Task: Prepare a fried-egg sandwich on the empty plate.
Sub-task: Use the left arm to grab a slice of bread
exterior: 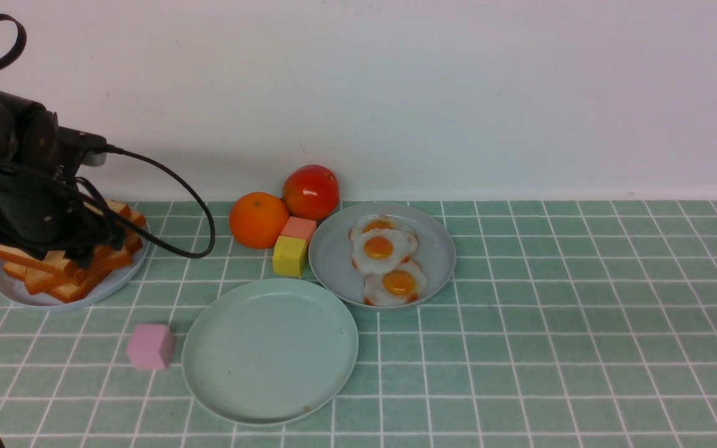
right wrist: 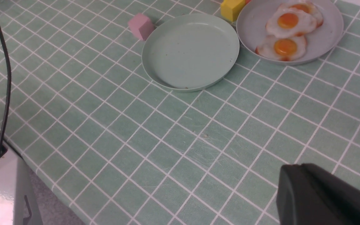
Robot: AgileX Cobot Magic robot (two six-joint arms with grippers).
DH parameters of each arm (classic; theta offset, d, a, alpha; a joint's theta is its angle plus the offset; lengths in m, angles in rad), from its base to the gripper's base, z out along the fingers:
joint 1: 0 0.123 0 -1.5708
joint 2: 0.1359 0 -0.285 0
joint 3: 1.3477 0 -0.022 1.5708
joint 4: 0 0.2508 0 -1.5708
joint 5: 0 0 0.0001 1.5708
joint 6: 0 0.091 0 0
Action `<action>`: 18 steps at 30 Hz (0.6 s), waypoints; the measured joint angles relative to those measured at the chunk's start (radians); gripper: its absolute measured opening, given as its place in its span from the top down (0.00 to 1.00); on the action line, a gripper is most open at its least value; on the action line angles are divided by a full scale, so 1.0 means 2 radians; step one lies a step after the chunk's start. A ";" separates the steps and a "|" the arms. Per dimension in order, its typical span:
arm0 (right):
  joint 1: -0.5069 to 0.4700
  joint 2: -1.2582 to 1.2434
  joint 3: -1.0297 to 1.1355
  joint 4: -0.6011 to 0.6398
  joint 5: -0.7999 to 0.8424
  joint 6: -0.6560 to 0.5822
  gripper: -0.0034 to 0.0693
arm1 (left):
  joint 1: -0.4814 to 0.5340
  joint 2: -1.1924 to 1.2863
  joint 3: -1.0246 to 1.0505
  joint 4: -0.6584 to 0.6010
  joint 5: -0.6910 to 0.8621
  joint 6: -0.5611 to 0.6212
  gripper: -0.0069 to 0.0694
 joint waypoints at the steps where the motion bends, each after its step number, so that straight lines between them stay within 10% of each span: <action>1: 0.000 0.000 0.000 0.000 0.000 0.000 0.91 | 0.000 0.000 0.000 0.007 0.000 0.000 0.38; 18: 0.000 0.000 0.000 0.008 0.001 -0.001 0.91 | 0.000 0.016 0.000 0.031 -0.023 -0.004 0.39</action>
